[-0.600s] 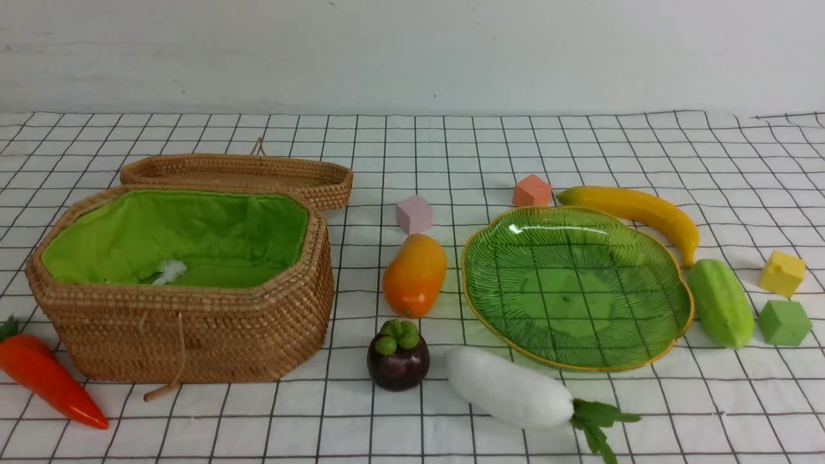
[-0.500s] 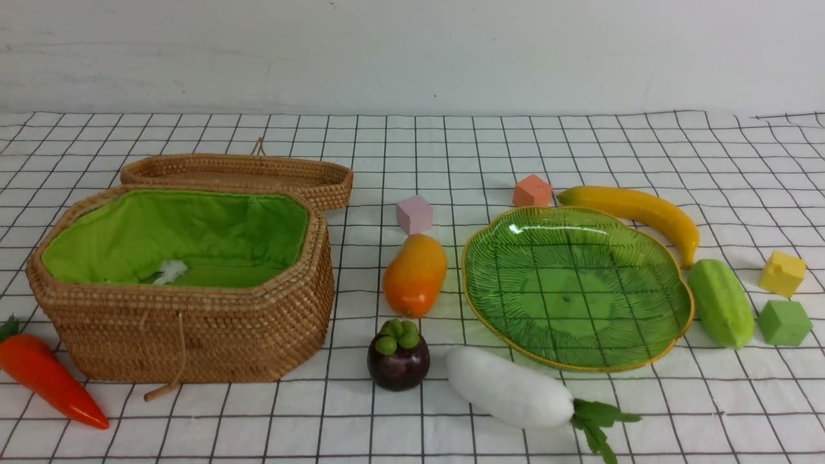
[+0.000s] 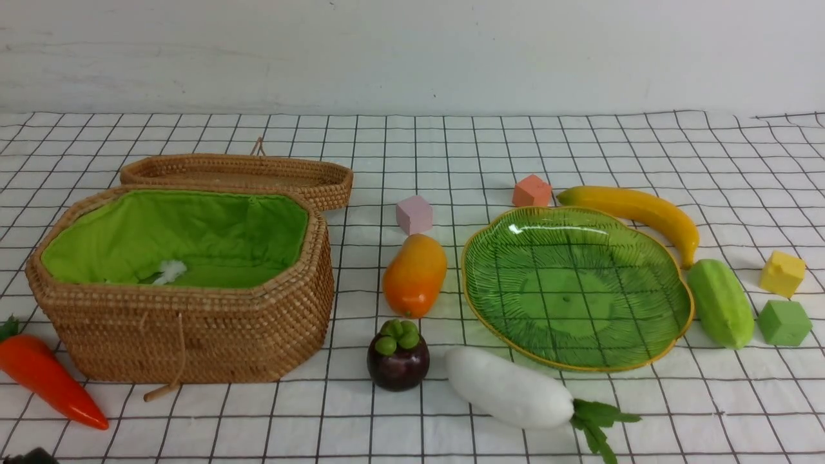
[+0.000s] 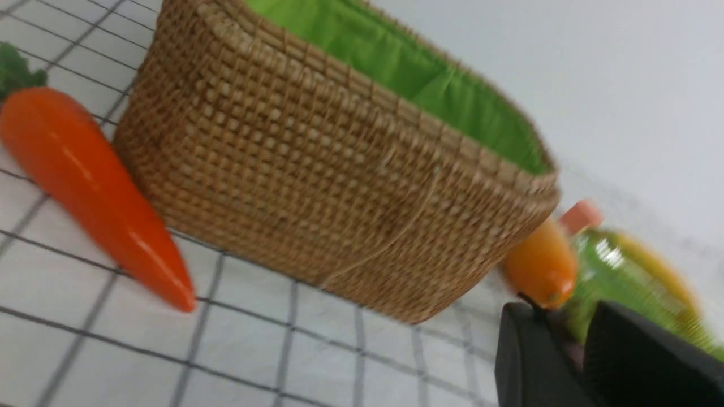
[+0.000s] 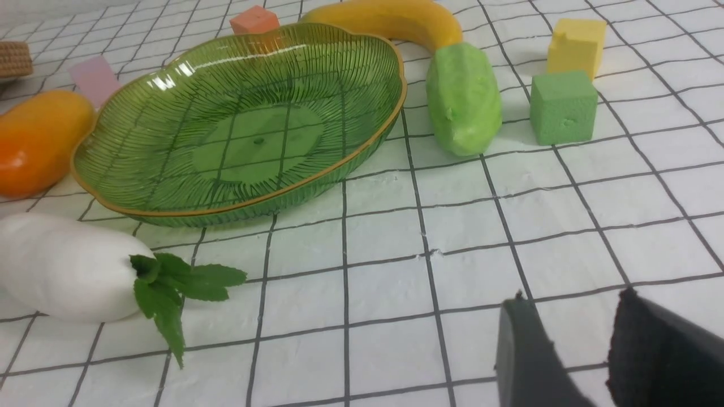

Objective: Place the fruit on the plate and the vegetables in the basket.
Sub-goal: Use the left arm to grab a carrot and put it into the left basket

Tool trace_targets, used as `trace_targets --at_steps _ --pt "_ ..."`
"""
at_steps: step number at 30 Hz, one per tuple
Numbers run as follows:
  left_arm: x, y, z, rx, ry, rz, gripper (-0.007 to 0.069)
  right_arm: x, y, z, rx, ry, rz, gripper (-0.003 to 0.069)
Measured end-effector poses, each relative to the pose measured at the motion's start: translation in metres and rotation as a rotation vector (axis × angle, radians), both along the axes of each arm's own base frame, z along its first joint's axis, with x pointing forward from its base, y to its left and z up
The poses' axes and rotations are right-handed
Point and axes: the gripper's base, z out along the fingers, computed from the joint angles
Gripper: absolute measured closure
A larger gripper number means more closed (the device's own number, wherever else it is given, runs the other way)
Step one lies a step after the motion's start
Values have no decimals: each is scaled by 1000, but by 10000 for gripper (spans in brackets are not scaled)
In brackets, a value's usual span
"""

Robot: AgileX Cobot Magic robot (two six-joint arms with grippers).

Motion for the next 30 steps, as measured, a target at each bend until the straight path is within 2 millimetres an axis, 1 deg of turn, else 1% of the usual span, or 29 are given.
trace_targets --at_steps 4,5,6,10,11,13,14,15,16,17,19,20,21,23,24,25,30 --pt "1 3 10 -327 -63 36 468 0 0 0 0 0 0 414" --pt "1 3 10 -327 -63 36 468 0 0 0 0 0 0 414" --pt "1 5 14 -432 -94 53 466 0 0 0 0 0 0 414" --pt "0 4 20 -471 -89 41 464 0 0 0 0 0 0 414" --pt "-3 2 32 -444 -89 11 475 0 0 0 0 0 0 414" --pt "-4 -2 48 -366 -66 -23 506 0 0 0 0 0 0 414" --pt "-3 -5 57 -299 -18 -48 541 0 0 0 0 0 0 414" --pt "-3 -6 59 -288 -10 -52 546 0 0 0 0 0 0 414" --pt "2 -10 69 -203 73 -84 584 0 0 0 0 0 0 414" --pt "5 -11 75 -164 100 -96 604 0 0 0 0 0 0 414" --pt "17 -15 82 -41 241 -135 637 0 0 0 0 0 0 414" --pt "17 -15 82 -41 241 -135 637 0 0 0 0 0 0 414" --pt "30 -18 89 55 356 -170 637 0 0 0 0 0 0 414" --pt "36 -19 93 89 395 -184 637 0 0 0 0 0 0 414" --pt "41 -21 92 105 440 -195 637 0 0 0 0 0 0 414" --pt "47 -22 97 132 489 -216 637 0 0 0 0 0 0 414" --pt "59 -25 109 193 589 -256 637 1 0 1 -6 -19 -1 414"
